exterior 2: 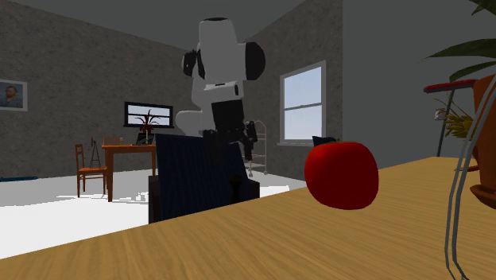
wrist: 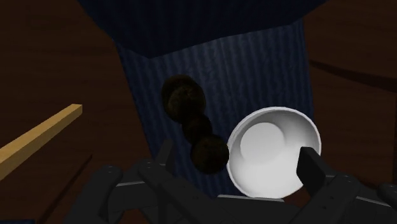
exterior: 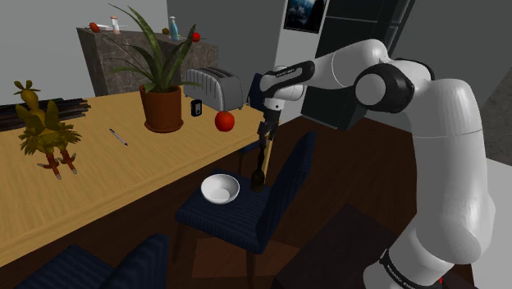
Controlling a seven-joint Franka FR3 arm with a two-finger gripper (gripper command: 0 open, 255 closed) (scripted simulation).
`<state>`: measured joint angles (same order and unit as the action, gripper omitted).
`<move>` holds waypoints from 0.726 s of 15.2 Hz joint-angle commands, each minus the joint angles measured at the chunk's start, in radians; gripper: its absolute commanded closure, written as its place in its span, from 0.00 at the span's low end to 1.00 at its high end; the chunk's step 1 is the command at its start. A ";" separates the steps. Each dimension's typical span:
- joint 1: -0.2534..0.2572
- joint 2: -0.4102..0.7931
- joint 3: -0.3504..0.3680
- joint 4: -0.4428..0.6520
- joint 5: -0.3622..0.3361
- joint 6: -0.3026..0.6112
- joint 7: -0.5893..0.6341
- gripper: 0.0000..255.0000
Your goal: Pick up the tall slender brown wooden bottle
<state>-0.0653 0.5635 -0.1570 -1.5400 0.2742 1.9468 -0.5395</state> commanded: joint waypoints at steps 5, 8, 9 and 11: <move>-0.015 0.103 0.012 0.079 0.015 0.022 -0.024 0.00; -0.016 0.123 0.015 0.070 0.020 0.050 -0.030 0.00; -0.016 0.127 0.015 0.069 0.021 0.055 -0.031 0.00; -0.016 0.127 0.015 0.069 0.021 0.055 -0.031 1.00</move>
<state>-0.0809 0.6892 -0.1418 -1.4708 0.2947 1.9998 -0.5700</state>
